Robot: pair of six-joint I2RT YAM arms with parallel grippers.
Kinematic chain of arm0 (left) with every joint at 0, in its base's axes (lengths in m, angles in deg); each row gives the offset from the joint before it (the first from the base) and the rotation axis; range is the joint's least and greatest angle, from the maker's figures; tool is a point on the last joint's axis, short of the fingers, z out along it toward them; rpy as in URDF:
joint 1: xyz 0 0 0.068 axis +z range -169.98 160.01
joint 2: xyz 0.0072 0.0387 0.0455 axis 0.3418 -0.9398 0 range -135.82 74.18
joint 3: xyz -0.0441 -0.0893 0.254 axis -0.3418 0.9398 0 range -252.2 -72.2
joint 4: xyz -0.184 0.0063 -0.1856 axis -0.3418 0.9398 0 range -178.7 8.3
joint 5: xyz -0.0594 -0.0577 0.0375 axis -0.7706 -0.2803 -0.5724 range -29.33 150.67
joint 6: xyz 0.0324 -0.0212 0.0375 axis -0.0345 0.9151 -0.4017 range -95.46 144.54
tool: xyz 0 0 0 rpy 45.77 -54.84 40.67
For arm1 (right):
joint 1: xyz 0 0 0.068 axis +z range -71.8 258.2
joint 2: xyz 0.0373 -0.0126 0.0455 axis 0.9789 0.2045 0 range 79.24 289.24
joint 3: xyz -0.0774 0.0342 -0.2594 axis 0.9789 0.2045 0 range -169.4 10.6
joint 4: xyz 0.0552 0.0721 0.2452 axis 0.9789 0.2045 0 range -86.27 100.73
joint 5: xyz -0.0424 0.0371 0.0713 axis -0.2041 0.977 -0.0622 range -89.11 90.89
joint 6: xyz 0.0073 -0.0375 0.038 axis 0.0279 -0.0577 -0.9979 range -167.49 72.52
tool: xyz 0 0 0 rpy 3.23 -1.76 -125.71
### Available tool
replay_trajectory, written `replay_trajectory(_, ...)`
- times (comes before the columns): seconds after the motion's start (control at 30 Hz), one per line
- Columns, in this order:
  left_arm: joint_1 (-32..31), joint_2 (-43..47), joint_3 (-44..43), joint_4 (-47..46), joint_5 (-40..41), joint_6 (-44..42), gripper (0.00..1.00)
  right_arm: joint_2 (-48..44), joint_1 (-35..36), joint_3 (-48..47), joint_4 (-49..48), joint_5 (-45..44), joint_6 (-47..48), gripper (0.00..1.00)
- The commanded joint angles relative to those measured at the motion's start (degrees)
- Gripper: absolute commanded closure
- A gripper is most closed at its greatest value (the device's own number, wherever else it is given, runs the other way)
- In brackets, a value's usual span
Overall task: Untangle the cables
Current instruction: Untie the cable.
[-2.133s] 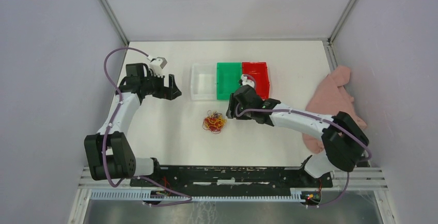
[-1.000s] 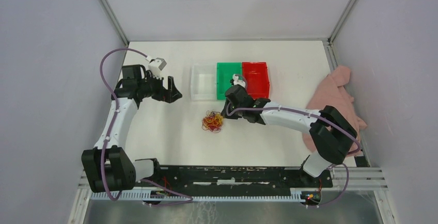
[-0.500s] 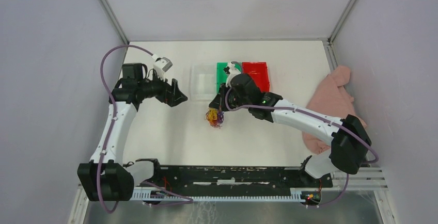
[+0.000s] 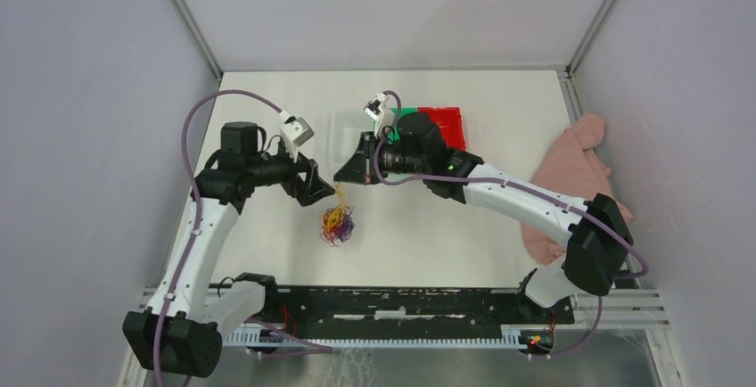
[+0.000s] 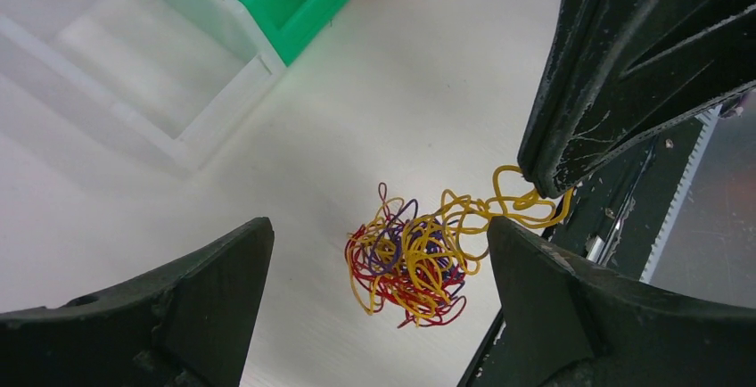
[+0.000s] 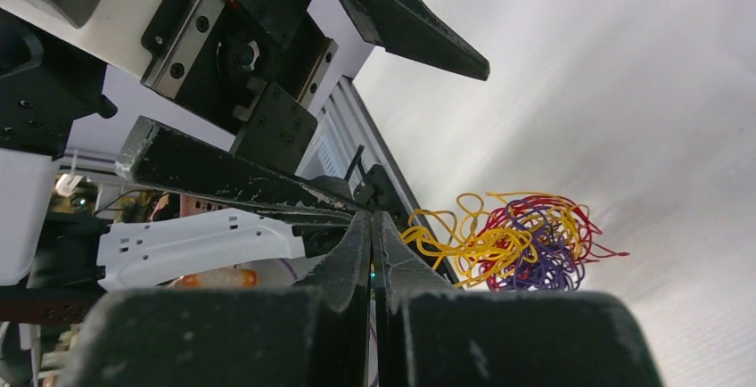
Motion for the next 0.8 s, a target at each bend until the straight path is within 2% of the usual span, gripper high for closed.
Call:
replay_trajectory(0.0,-0.34,3.0,0.3,-0.03,-2.88,-2.62,0.06,0.6,0.41,-3.67,-6.74,5.71,-2.73,1.0)
replay_trajectory(0.27,-0.39,8.06,0.14,-2.1,-7.5,-1.37,0.25,1.31,0.41,-3.93,-7.21,7.56,-4.48,1.0)
replay_trajectory(0.57,-0.46,9.93,2.27,2.56,-13.23,-7.3,0.45,1.88,0.41,-3.88,-7.38,7.78,-5.01,1.0)
replay_trajectory(0.7,-0.5,10.05,2.93,-0.53,-13.01,-5.96,0.65,2.56,0.42,-4.33,-7.36,8.56,-5.21,1.0)
replay_trajectory(0.77,-0.42,10.31,3.02,-2.3,-13.0,-4.13,0.69,2.65,0.44,-4.29,-7.15,8.79,-5.29,1.0)
